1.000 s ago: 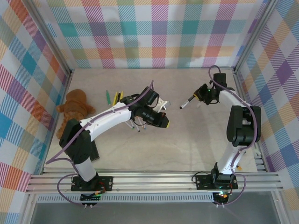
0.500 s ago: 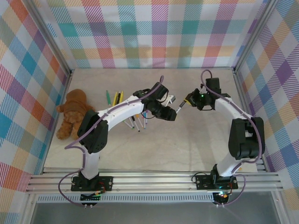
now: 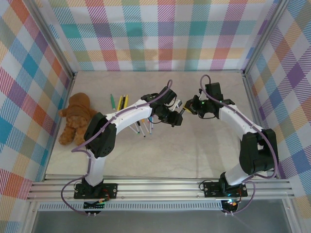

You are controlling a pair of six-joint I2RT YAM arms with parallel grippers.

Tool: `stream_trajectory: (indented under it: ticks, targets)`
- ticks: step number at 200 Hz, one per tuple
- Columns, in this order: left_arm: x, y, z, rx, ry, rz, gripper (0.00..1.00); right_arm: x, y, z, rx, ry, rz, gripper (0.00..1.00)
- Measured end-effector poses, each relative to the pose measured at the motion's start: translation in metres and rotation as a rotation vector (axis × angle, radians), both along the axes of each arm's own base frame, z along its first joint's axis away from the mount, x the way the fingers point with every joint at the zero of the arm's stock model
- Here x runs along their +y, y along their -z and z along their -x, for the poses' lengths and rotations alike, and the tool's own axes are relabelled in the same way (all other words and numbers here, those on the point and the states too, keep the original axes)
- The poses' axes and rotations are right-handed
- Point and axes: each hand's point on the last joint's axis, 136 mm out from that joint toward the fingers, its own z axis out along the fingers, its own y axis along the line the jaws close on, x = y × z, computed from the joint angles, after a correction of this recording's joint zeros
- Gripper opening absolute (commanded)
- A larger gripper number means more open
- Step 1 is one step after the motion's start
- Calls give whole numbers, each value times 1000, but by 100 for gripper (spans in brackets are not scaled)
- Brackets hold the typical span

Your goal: Open the pen caps

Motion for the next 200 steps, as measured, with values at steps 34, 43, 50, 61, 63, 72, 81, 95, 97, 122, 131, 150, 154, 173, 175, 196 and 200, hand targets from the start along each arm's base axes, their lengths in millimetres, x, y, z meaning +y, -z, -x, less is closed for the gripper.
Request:
stream_trajectory:
  ticks: [34, 43, 50, 61, 63, 72, 81, 95, 97, 122, 131, 150, 154, 173, 175, 196, 200]
  targets:
    - [-6, -3, 7, 15, 41, 30, 6, 4, 3, 3, 8, -10, -19, 0]
    - [-7, -3, 9, 19, 45, 33, 0, 5, 2, 4, 10, -15, -25, 0]
    - [-7, -2, 9, 21, 46, 36, 0, 6, 2, 4, 10, -19, -29, 0]
    - [-7, 0, 10, 20, 49, 40, 0, 7, 3, 4, 14, -23, -31, 0]
    - [-7, 0, 10, 21, 49, 41, 0, 7, 3, 5, 15, -25, -31, 0]
    - [-6, 2, 10, 19, 50, 41, 0, 7, 5, 5, 20, -29, -30, 2]
    - [-5, 4, 11, 21, 50, 40, 0, 8, 8, 6, 28, -33, -28, 13]
    - [-4, 7, 14, 26, 52, 41, 0, 8, 12, 7, 40, -38, -22, 23]
    - [-4, 7, 15, 28, 53, 42, 0, 8, 13, 7, 38, -42, -20, 23]
    - [0, 9, 19, 37, 55, 40, 0, 10, 16, 9, 49, -48, -14, 29]
    - [0, 8, 21, 39, 56, 41, 0, 10, 17, 9, 51, -48, -13, 29]
    - [0, 7, 21, 40, 58, 43, 0, 10, 18, 9, 52, -49, -13, 29]
    - [0, 7, 21, 40, 58, 44, 0, 11, 18, 9, 52, -50, -13, 29]
    - [0, 6, 21, 39, 59, 46, 0, 13, 20, 6, 55, -55, -14, 29]
    - [0, 6, 21, 39, 59, 46, 0, 13, 20, 6, 56, -55, -15, 29]
    - [0, 6, 22, 41, 59, 45, 0, 16, 24, 4, 59, -60, -15, 21]
    - [1, 6, 22, 42, 59, 45, 0, 16, 24, 4, 57, -62, -15, 15]
